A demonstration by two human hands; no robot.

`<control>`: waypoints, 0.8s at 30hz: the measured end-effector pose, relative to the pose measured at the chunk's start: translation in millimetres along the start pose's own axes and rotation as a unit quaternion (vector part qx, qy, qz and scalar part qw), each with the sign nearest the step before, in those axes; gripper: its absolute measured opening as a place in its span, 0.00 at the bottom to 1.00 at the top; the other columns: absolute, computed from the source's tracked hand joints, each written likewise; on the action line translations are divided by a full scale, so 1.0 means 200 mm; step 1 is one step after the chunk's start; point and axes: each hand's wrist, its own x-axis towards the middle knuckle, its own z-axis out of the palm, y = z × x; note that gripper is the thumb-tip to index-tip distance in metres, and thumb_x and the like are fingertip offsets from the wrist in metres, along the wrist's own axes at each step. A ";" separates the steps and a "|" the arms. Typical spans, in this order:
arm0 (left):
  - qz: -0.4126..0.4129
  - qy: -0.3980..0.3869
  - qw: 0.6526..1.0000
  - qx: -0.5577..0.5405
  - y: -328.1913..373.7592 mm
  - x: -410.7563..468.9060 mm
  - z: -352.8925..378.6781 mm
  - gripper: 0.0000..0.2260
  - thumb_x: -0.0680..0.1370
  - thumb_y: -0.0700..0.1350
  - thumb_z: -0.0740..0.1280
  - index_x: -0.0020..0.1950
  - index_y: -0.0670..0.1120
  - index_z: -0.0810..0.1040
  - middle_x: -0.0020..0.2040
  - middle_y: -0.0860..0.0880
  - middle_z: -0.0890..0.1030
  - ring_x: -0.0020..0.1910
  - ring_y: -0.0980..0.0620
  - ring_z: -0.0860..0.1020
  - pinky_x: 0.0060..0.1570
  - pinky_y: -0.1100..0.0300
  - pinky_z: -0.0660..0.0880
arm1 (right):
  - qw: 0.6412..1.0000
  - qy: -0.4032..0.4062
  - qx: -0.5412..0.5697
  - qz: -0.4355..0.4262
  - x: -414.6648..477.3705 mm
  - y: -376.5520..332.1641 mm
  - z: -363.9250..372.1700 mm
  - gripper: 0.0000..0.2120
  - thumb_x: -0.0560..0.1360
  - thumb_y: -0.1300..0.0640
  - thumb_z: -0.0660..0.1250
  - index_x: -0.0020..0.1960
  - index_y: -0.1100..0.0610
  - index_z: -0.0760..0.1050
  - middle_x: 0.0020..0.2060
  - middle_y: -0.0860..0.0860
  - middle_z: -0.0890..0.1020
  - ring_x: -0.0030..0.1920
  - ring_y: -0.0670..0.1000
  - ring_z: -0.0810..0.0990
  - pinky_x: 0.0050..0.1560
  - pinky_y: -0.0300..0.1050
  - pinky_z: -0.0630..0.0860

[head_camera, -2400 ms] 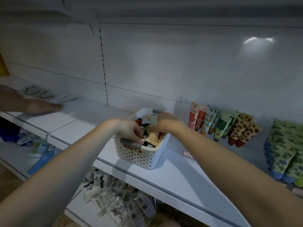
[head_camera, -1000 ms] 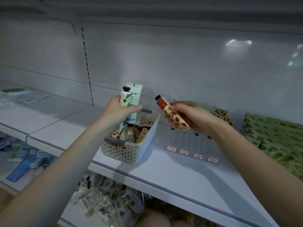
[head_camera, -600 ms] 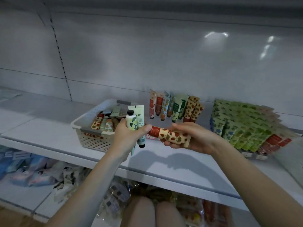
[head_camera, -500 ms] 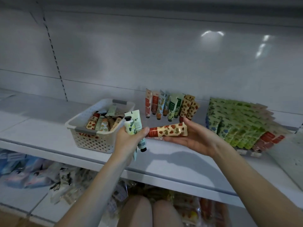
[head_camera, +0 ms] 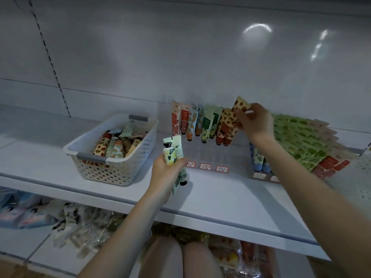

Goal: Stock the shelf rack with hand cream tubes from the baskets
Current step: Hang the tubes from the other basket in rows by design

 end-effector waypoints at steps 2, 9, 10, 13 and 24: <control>0.012 -0.006 1.000 0.008 -0.01 0.01 -0.02 0.06 0.74 0.37 0.69 0.46 0.46 0.75 0.40 0.46 0.79 0.37 0.51 0.78 0.32 0.63 0.76 | 0.998 -0.022 -0.065 -0.015 0.05 0.03 0.04 0.15 0.78 0.55 0.63 0.59 0.65 0.71 0.46 0.63 0.81 0.44 0.61 0.82 0.47 0.57 0.79; 0.034 -0.006 0.999 -0.012 -0.04 0.04 -0.05 0.12 0.71 0.36 0.72 0.46 0.51 0.73 0.43 0.48 0.80 0.44 0.49 0.79 0.46 0.53 0.76 | 0.981 -0.083 -0.170 -0.033 0.08 0.18 0.17 0.07 0.79 0.58 0.60 0.45 0.61 0.68 0.32 0.50 0.73 0.34 0.50 0.73 0.28 0.34 0.64; 0.037 -0.010 0.999 -0.013 -0.04 0.05 -0.06 0.12 0.72 0.36 0.72 0.46 0.51 0.73 0.43 0.48 0.80 0.43 0.50 0.79 0.45 0.55 0.76 | 0.981 -0.085 -0.173 -0.030 0.08 0.20 0.18 0.07 0.79 0.59 0.60 0.44 0.61 0.67 0.31 0.49 0.71 0.32 0.48 0.71 0.26 0.32 0.64; 0.042 -0.017 0.999 -0.016 -0.06 0.06 -0.06 0.11 0.72 0.37 0.71 0.46 0.50 0.73 0.44 0.47 0.80 0.44 0.50 0.79 0.44 0.57 0.75 | 0.977 -0.093 -0.190 -0.037 0.10 0.23 0.20 0.07 0.79 0.59 0.60 0.44 0.61 0.66 0.35 0.52 0.73 0.33 0.49 0.72 0.26 0.31 0.64; 0.022 -0.025 0.999 -0.037 -0.08 0.06 -0.05 0.10 0.72 0.38 0.72 0.47 0.51 0.76 0.44 0.48 0.81 0.43 0.50 0.80 0.38 0.60 0.77 | 0.967 -0.101 -0.233 -0.018 0.13 0.26 0.22 0.13 0.79 0.57 0.61 0.45 0.68 0.75 0.42 0.62 0.82 0.43 0.59 0.81 0.48 0.55 0.78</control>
